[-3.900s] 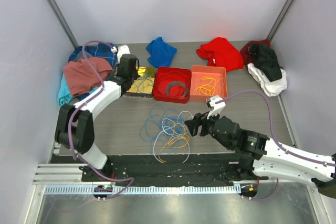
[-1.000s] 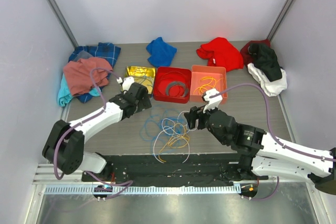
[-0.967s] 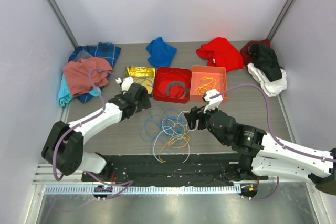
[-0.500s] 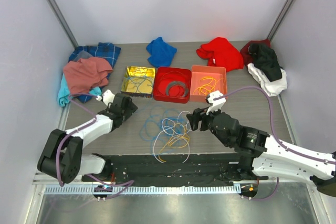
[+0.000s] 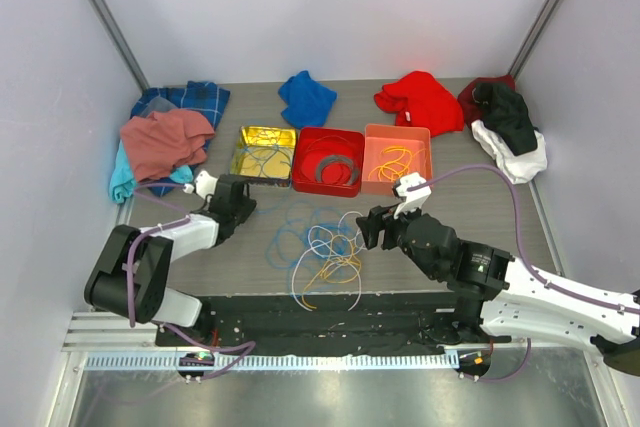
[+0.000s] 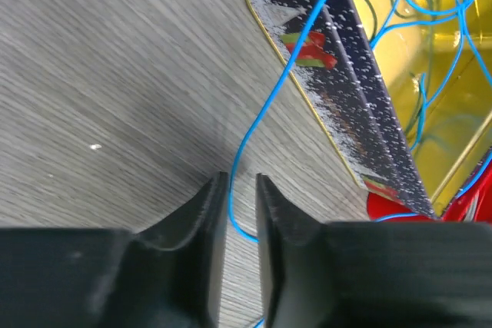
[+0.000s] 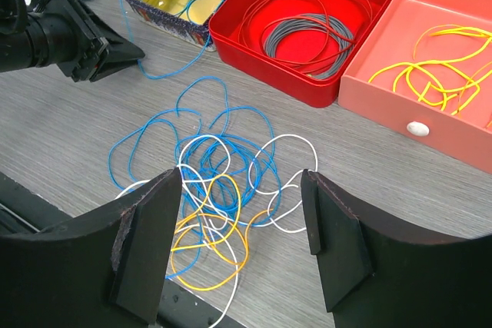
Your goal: Untangle the cables
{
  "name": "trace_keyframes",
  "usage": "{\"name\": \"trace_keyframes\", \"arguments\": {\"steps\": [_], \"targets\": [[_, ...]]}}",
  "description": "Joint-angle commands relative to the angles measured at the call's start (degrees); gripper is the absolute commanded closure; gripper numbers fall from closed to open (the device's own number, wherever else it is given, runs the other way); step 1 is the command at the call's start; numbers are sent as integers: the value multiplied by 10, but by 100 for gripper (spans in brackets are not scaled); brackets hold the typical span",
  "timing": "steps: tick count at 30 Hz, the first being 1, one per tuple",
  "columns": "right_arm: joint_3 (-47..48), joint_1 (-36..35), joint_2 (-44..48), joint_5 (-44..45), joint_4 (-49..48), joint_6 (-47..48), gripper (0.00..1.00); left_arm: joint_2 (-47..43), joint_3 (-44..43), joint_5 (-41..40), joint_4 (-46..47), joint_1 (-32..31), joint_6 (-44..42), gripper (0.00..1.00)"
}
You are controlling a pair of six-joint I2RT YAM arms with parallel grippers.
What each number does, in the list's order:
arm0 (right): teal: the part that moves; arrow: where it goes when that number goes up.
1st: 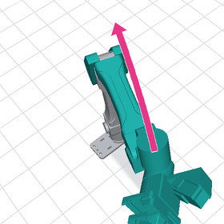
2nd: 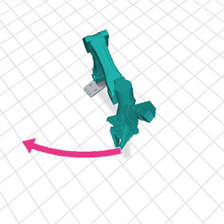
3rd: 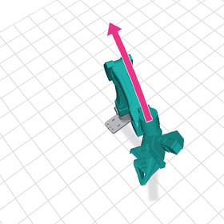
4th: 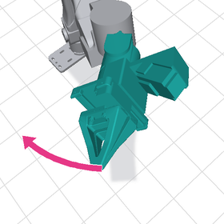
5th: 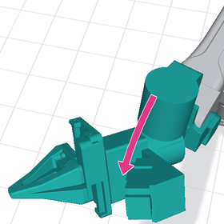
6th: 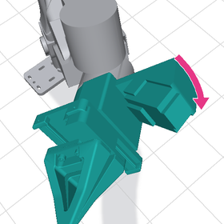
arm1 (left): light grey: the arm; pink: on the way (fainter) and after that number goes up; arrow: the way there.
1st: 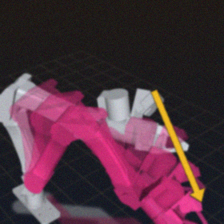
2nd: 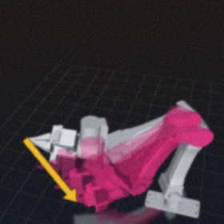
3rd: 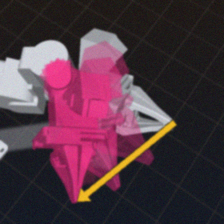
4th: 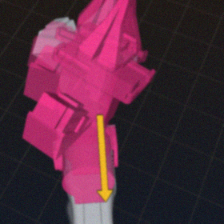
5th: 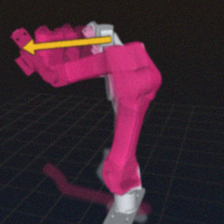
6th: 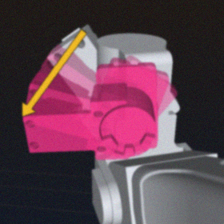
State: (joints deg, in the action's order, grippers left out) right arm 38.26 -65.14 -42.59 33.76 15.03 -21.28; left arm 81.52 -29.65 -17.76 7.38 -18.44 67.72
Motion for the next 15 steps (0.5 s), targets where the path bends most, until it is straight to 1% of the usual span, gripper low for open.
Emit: {"name": "trace_keyframes", "arguments": {"steps": [1,2,5,6,10,11,15], "targets": [[0,3,2,11,-15,3,29,5,13,-3,0,12,5,79],[1,2,1,11,-16,4,29,5,17,-4,0,13,4,80],[3,3,-6,8,-19,5,29,5,22,-4,-2,19,2,89],[3,4,-7,8,-20,6,29,3,23,-3,-4,21,2,100],[4,4,-12,4,-23,8,29,-35,21,2,-23,21,-13,100],[5,5,-12,4,-23,8,29,-50,17,7,-42,22,-21,100],[4,5,-14,2,-25,8,29,-180,-4,10,-101,20,-53,100]]}}
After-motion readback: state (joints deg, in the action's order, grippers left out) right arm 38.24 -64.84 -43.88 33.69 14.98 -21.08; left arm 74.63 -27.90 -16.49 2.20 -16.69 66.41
